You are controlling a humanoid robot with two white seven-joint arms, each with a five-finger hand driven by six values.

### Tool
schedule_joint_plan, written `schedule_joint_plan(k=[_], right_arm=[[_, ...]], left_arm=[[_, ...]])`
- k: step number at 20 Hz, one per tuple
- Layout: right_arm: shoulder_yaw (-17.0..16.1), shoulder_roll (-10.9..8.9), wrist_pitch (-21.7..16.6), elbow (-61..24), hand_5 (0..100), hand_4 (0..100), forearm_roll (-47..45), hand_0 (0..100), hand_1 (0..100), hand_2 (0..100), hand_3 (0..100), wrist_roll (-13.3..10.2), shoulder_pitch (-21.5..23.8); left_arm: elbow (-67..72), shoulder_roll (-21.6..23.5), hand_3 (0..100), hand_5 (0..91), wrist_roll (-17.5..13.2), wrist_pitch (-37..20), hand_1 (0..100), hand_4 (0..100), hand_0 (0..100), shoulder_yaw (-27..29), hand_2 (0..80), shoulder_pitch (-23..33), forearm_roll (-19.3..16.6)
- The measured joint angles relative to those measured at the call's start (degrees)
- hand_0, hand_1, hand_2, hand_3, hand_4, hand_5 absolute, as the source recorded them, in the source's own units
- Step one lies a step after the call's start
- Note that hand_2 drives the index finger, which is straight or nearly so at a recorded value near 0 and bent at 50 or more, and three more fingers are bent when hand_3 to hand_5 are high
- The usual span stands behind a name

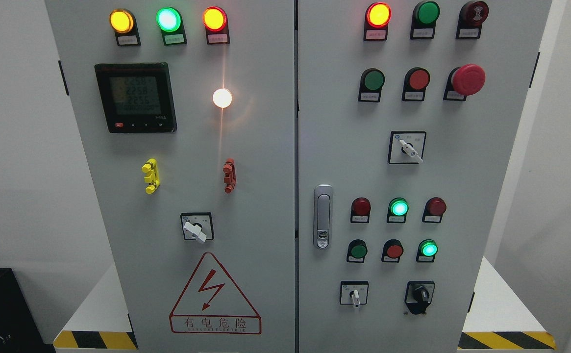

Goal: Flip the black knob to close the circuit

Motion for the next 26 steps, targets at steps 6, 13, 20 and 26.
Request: schedule_joint_plan(k=[6, 13, 20, 26], right_arm=[[0.0, -0.13, -0.16, -7.0, 93, 87, 9.61, 0, 1, 90, 100, -0.36, 0.27], [-0.08, -0.11, 0.32, -16.34, 97, 89, 16.48, 0, 0, 91, 100, 0.84, 0.96], [-1.52, 0.03, 2.7, -25.12, 100, 91, 21.22, 0, 0, 92, 100, 3.36, 0.93], [-2.74, 0.44, 5.55, -31.57, 100, 93, 23.6, 0, 0, 92, 100, 5.82, -0.62]], left_arm=[[0.0, 0.0, 0, 0.0, 0.0, 0.0, 56, 0, 12, 0.0, 0.0, 0.0, 0.0], [0.0, 0.0, 0, 0.0, 0.0, 0.0, 56, 0, 12, 0.0, 0.0, 0.0, 0.0], [0.0, 0.0, 0, 0.0, 0.0, 0.0, 56, 0, 12, 0.0, 0.0, 0.0, 0.0], [0.0, 0.0, 0, 0.0, 0.0, 0.01, 56, 0, 12, 0.0, 0.0, 0.0, 0.0]])
